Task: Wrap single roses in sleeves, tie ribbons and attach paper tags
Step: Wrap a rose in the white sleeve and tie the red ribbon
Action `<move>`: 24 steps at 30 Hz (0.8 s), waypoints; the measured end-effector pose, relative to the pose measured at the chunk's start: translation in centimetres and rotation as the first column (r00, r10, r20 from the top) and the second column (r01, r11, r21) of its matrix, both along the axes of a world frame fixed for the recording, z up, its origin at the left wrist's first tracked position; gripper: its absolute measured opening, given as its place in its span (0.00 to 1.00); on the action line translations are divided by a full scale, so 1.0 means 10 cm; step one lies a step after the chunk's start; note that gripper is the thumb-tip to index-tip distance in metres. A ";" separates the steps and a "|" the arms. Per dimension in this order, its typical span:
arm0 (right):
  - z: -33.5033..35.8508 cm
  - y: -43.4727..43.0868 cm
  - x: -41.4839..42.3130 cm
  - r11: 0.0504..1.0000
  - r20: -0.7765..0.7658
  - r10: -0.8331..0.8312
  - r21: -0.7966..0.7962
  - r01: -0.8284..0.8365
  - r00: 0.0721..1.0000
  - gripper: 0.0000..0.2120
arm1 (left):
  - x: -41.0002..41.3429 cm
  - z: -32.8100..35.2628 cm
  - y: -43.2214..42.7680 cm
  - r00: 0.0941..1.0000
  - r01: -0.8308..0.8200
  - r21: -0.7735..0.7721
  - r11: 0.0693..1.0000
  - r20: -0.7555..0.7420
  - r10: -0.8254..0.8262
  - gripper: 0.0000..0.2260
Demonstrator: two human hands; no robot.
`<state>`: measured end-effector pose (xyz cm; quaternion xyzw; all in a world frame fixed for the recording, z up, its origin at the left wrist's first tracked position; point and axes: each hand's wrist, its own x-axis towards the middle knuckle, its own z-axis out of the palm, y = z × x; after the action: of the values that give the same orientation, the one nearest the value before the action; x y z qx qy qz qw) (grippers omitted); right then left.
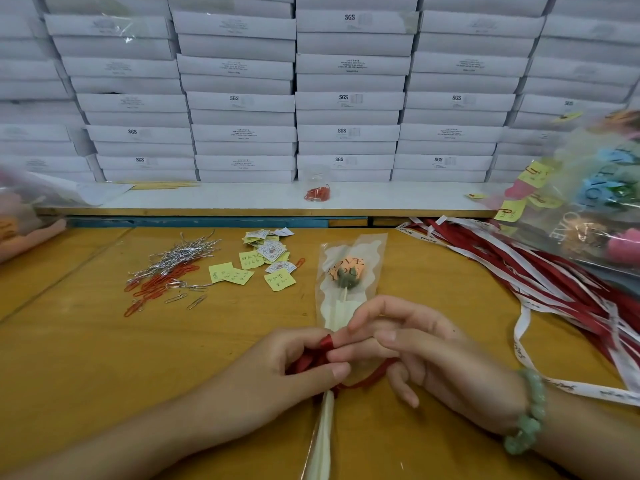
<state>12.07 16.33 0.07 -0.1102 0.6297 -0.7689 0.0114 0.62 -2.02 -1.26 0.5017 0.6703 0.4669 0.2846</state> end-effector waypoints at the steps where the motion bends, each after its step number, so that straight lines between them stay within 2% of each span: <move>1: 0.00 0.00 0.00 1.000 -0.006 -0.001 0.021 0.001 1.000 0.11 | 0.00 -0.01 0.00 1.000 -0.006 0.008 1.000 0.005 0.006 0.10; 6: 0.02 -0.01 0.01 0.989 -0.023 -0.095 0.110 0.097 0.995 0.10 | -0.01 0.00 0.00 0.999 -0.012 -0.004 1.000 0.049 0.012 0.11; 9: -0.01 0.00 0.01 0.933 -0.086 -0.229 0.264 0.244 0.970 0.08 | 0.00 0.01 0.01 0.997 -0.009 0.017 1.000 0.080 0.008 0.14; 11: -0.03 0.00 0.00 0.896 -0.115 -0.258 0.343 0.282 0.959 0.09 | 0.01 0.03 0.01 0.996 -0.014 0.012 1.000 0.084 0.013 0.16; 19: -0.06 -0.04 -0.01 0.866 -0.068 -0.238 0.438 0.243 0.969 0.08 | 0.02 0.03 0.02 0.996 -0.012 0.014 1.000 0.086 0.010 0.17; 22: -0.06 -0.05 -0.01 0.877 -0.075 -0.206 0.427 0.218 0.976 0.04 | 0.01 0.02 0.02 0.996 -0.006 0.016 1.000 0.089 0.004 0.16; 24: -0.07 -0.05 -0.01 0.876 -0.078 -0.200 0.432 0.214 0.977 0.05 | 0.00 0.00 0.02 0.996 -0.003 0.030 1.000 0.092 0.000 0.16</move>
<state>12.02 15.82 -0.58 -0.0488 0.7944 -0.6028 -0.0561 0.59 -1.80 -1.29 0.4833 0.6498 0.4999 0.3072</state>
